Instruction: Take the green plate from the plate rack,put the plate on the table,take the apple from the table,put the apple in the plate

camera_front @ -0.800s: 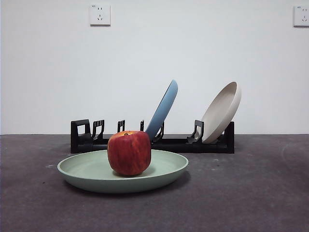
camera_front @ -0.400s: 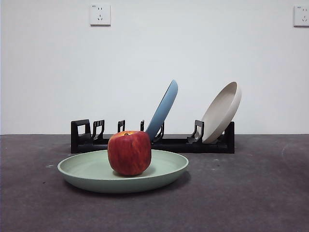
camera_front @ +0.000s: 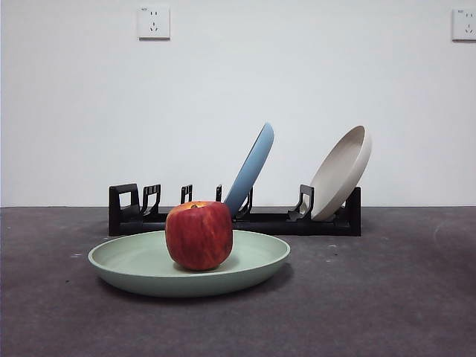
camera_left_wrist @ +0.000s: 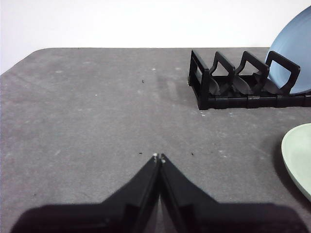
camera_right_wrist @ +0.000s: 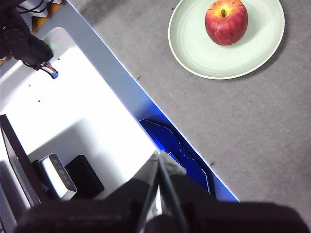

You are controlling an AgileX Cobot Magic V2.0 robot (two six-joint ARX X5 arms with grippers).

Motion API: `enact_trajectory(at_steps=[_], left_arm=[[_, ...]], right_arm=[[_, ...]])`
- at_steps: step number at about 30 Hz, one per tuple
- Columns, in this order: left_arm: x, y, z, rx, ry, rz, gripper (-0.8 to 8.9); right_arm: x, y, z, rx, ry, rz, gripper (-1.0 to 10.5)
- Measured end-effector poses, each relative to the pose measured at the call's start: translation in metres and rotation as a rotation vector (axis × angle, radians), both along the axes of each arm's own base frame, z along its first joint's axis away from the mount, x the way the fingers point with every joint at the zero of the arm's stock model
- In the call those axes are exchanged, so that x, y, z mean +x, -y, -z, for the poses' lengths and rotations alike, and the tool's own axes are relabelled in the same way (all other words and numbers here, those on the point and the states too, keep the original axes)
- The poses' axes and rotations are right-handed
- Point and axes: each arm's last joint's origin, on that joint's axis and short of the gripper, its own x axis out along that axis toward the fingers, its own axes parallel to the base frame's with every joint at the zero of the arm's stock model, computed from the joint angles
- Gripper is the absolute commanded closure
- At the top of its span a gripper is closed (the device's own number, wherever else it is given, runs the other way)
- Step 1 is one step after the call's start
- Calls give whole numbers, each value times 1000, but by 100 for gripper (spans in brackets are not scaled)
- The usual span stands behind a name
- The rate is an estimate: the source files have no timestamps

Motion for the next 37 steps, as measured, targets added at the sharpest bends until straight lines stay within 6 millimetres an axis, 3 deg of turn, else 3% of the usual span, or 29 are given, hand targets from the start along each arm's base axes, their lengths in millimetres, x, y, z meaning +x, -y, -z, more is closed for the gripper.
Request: enact_trajectory(at_steps=[14, 18, 25, 31, 37], left_arm=[[0, 0, 0, 0, 0, 0, 817], [0, 0, 0, 0, 0, 0, 817], [0, 0, 0, 0, 0, 0, 817], [0, 0, 0, 0, 0, 0, 817], [0, 0, 0, 0, 0, 0, 817]], right_arm=[[1, 1, 0, -5, 8, 5, 945], [6, 13, -9, 34, 162, 12, 945], [6, 52, -43, 369, 504, 97, 945], [-4, 83, -15, 347, 675, 321, 945], [-7, 92, 45, 343, 872, 439, 945]])
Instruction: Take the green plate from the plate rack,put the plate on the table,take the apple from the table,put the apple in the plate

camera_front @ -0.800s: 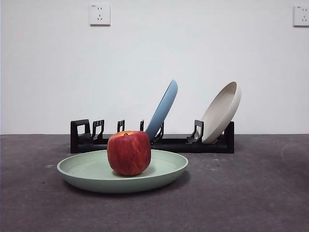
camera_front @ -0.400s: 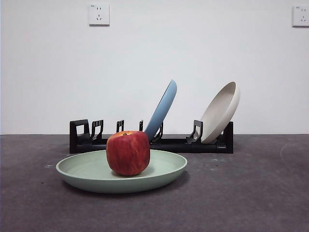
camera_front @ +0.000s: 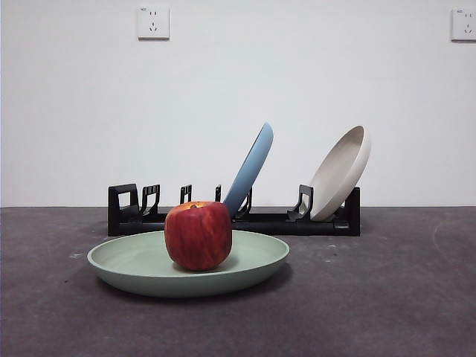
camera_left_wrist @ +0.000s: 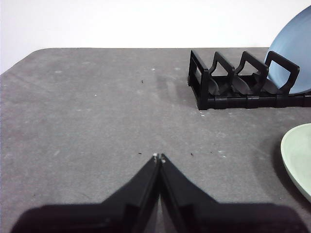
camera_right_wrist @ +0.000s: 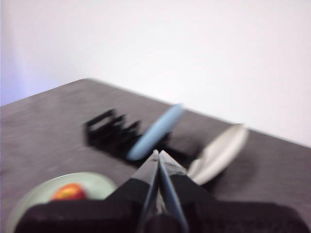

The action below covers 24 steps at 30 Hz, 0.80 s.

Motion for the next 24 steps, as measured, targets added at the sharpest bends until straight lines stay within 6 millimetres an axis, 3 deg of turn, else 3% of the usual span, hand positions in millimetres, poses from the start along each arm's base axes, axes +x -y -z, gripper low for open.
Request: enact_trajectory(at_steps=[6, 11, 19, 24], left_arm=[[0, 0, 0, 0, 0, 0, 817], [0, 0, 0, 0, 0, 0, 817], [0, 0, 0, 0, 0, 0, 817], [0, 0, 0, 0, 0, 0, 817]], right_arm=[[5, 9, 72, 66, 35, 279, 945], [5, 10, 124, 92, 11, 323, 945], [7, 10, 184, 131, -91, 335, 945], [7, 10, 197, 151, -117, 338, 945]])
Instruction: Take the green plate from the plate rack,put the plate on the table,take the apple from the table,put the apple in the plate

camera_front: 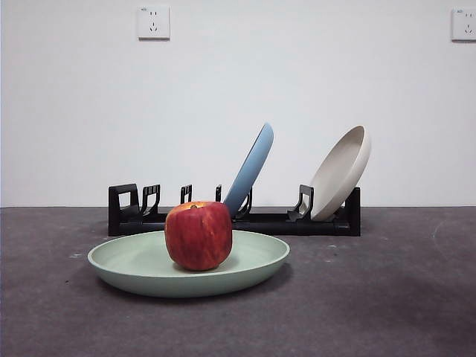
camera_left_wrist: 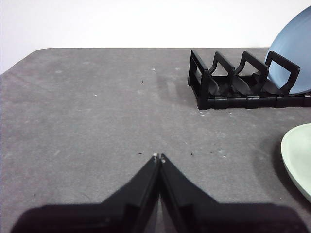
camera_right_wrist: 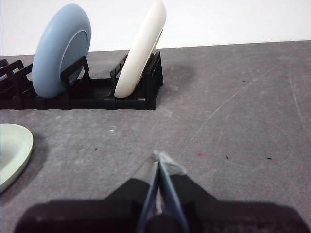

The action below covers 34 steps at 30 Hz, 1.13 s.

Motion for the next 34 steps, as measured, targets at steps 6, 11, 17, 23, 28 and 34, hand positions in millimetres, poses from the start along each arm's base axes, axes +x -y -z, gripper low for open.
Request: enact_trajectory(at_steps=[6, 11, 17, 23, 28, 34], left_arm=[[0, 0, 0, 0, 0, 0, 817], [0, 0, 0, 0, 0, 0, 817], [0, 0, 0, 0, 0, 0, 817], [0, 0, 0, 0, 0, 0, 817], [0, 0, 0, 0, 0, 0, 817], [0, 0, 0, 0, 0, 0, 817]], right_arm=[[0, 0, 2, 10, -4, -1, 945], [0, 0, 2, 45, -11, 4, 945], [0, 0, 2, 67, -15, 10, 945], [0, 0, 2, 68, -15, 10, 945], [0, 0, 2, 68, -15, 10, 945], [0, 0, 2, 71, -15, 11, 945]])
